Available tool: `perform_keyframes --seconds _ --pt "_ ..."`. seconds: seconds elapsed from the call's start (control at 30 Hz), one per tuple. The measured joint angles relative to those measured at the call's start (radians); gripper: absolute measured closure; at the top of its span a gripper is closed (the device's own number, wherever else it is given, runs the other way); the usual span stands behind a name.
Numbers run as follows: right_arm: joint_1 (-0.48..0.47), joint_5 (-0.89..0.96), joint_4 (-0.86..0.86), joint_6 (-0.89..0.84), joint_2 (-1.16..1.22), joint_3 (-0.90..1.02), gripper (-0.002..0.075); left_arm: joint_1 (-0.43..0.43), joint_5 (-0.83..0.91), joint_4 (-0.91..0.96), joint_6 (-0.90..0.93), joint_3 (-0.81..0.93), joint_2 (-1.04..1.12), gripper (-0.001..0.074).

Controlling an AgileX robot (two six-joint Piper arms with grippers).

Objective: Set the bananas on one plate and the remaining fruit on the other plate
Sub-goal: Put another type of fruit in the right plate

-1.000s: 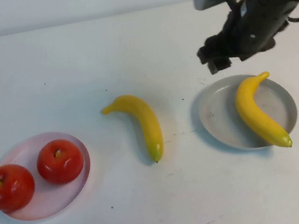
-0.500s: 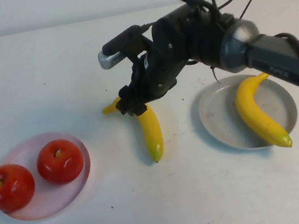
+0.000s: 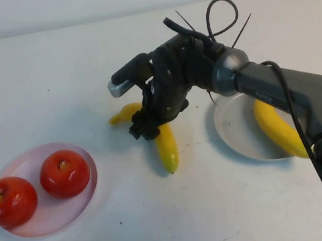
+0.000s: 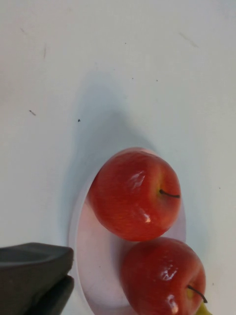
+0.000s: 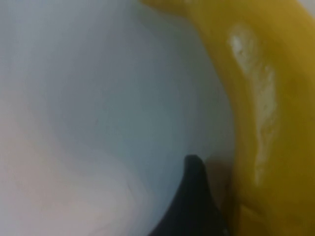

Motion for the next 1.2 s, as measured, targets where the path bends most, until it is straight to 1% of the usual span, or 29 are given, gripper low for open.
perform_keyframes --seconds 0.07,0.1,0.2,0.33,0.5,0.6,0.77,0.87,1.0,1.2 --pt "0.000 0.006 0.000 0.000 0.003 -0.004 0.0267 0.000 0.000 0.000 0.000 0.000 0.000 0.0731" --pt "0.000 0.006 0.000 0.000 0.003 -0.005 0.0290 0.000 0.000 0.000 0.000 0.000 0.000 0.0731" --pt "0.000 0.021 0.000 0.006 0.003 -0.017 0.0411 0.000 0.000 0.000 0.000 0.000 0.000 0.0731" --pt "0.000 0.081 0.000 0.083 -0.028 -0.023 0.0412 0.000 0.000 0.000 0.000 0.000 0.000 0.0731" --pt "-0.012 0.211 -0.029 0.174 -0.146 -0.018 0.0412 0.000 0.000 0.000 0.000 0.000 0.000 0.0731" --pt "-0.042 0.244 -0.071 0.238 -0.220 0.047 0.0412 0.000 0.000 0.000 0.000 0.000 0.000 0.0731" --pt "-0.109 0.244 -0.122 0.327 -0.314 0.236 0.0412 0.000 0.000 0.000 0.000 0.000 0.000 0.0731" --pt "-0.144 0.221 -0.133 0.348 -0.336 0.333 0.0412 0.000 0.000 0.000 0.000 0.000 0.000 0.0731" --pt "-0.163 0.200 -0.133 0.356 -0.339 0.388 0.0412 0.000 0.000 0.000 0.000 0.000 0.000 0.0731" --pt "-0.167 0.191 -0.133 0.356 -0.339 0.395 0.0412 0.000 0.000 0.000 0.000 0.000 0.000 0.0731"
